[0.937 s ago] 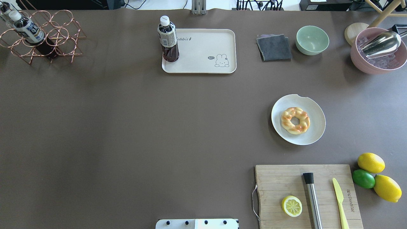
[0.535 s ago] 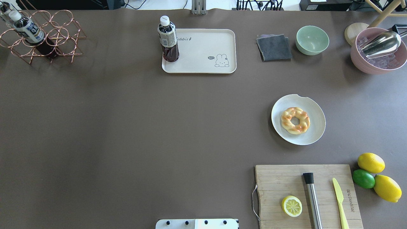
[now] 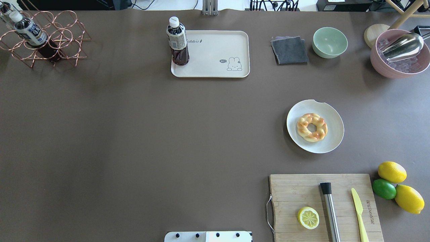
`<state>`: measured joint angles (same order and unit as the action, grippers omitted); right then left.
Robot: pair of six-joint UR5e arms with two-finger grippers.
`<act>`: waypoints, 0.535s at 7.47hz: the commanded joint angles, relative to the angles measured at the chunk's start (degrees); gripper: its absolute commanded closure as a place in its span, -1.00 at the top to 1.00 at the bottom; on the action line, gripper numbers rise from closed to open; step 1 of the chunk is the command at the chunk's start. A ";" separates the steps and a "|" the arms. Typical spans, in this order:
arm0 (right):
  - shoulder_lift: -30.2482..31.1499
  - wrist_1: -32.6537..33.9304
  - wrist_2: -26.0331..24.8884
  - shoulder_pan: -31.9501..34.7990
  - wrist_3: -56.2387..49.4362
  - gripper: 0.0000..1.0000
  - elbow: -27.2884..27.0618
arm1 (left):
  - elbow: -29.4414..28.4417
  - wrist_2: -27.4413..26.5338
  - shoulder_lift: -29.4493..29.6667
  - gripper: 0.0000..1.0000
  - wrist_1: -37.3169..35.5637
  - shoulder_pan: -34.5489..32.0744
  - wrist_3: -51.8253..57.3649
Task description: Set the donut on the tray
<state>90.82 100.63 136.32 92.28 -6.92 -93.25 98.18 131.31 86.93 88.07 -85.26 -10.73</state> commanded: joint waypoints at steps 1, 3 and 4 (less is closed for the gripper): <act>-0.03 0.00 0.00 0.00 0.07 1.00 -0.09 | -0.01 -0.09 0.08 0.97 0.00 0.00 -0.08; -0.20 0.00 0.00 0.00 0.24 1.00 -0.17 | -0.01 -0.09 0.17 0.97 0.00 0.00 -0.17; -0.47 0.00 0.00 0.00 0.33 1.00 -0.09 | 0.08 -0.09 0.17 0.97 0.00 0.00 -0.17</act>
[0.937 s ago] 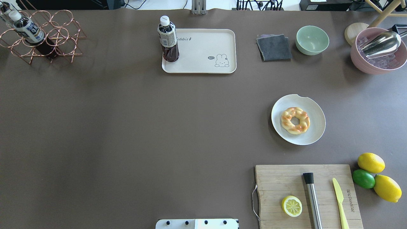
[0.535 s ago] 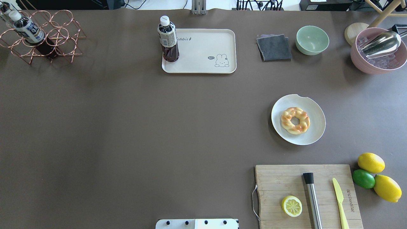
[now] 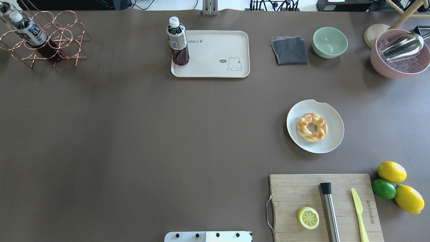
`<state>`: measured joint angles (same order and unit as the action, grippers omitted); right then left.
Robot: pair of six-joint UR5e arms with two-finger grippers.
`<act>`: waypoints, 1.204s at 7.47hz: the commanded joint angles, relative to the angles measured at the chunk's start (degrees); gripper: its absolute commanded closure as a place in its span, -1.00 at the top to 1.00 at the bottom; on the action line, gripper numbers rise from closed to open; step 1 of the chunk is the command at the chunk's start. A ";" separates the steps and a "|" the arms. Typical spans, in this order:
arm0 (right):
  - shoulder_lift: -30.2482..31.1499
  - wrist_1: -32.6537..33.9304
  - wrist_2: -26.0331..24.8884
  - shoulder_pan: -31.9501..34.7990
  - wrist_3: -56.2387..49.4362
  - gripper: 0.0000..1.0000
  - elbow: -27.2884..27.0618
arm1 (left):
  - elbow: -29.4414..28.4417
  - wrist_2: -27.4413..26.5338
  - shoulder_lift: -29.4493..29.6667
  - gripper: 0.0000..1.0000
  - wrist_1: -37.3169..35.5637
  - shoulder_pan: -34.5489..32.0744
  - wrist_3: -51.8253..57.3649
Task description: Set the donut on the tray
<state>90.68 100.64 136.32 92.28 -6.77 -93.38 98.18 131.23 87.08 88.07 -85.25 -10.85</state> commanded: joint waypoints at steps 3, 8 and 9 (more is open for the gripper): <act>-0.42 0.00 0.00 0.00 0.18 1.00 0.04 | -0.53 -0.01 0.99 0.97 0.00 0.00 -0.04; -0.59 0.00 -0.09 0.09 0.18 1.00 0.04 | -0.44 -0.01 1.17 0.97 0.00 0.00 -0.13; -0.59 0.00 -0.09 0.09 0.18 1.00 0.04 | -0.44 -0.01 1.17 0.97 -0.09 0.00 -0.13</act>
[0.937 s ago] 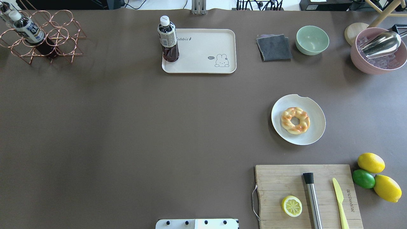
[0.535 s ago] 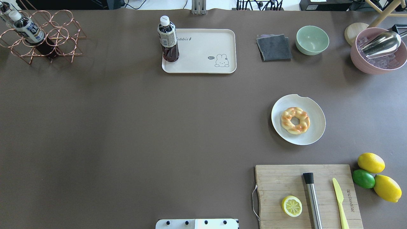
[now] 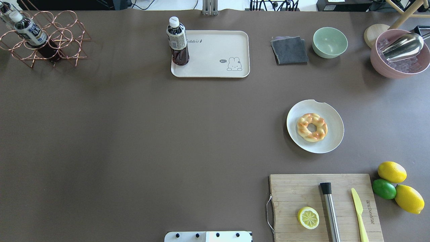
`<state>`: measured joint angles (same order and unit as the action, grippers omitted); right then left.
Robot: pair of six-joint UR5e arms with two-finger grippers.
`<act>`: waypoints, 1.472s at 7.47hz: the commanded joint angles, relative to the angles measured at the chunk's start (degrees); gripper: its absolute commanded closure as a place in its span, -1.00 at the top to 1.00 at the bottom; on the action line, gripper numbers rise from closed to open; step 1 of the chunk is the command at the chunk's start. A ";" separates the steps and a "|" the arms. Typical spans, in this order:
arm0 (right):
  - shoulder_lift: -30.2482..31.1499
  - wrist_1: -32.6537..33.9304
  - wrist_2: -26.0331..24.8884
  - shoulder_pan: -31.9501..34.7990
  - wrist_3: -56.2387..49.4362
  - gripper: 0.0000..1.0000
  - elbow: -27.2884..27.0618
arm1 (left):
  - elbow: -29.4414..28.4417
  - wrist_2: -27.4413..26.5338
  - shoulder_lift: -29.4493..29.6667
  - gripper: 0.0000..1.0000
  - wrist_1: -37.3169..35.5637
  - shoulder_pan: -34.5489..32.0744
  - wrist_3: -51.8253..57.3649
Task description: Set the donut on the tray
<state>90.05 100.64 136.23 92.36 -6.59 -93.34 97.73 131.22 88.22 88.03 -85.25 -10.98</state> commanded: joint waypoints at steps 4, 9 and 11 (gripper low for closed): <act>0.21 0.00 0.52 0.19 0.00 1.00 -0.17 | 0.00 0.00 -0.06 0.97 -0.05 0.00 0.00; 0.21 -1.74 0.53 0.19 0.17 1.00 0.00 | -0.08 0.00 0.02 0.97 -0.05 0.09 0.00; 0.30 -3.25 0.53 0.19 0.52 1.00 -0.09 | -0.17 0.00 0.37 0.97 -0.05 0.09 0.00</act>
<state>90.38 98.57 136.76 92.55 -6.43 -93.40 97.64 131.22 88.27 87.98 -85.17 -10.99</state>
